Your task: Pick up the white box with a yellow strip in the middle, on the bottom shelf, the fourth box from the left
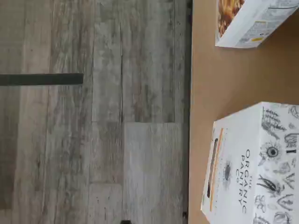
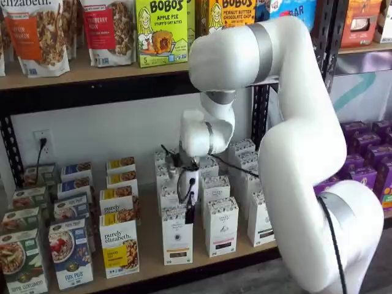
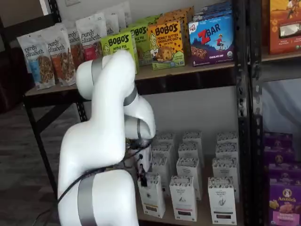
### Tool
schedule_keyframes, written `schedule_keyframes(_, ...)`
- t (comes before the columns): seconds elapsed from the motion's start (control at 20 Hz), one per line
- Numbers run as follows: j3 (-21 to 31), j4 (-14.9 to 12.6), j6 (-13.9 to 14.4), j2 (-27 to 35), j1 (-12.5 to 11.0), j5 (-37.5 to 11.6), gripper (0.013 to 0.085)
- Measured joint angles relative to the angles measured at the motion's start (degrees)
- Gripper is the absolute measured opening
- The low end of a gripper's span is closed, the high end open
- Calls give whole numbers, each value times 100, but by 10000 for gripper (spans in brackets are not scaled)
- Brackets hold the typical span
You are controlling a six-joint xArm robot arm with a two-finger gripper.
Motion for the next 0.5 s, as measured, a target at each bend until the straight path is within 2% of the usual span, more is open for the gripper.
schedule_keyframes(0.1, -45, 111, -125, -5, -32, 77, 850)
schedule_keyframes(0.5, -210, 160, -233, 51, -110, 89, 850)
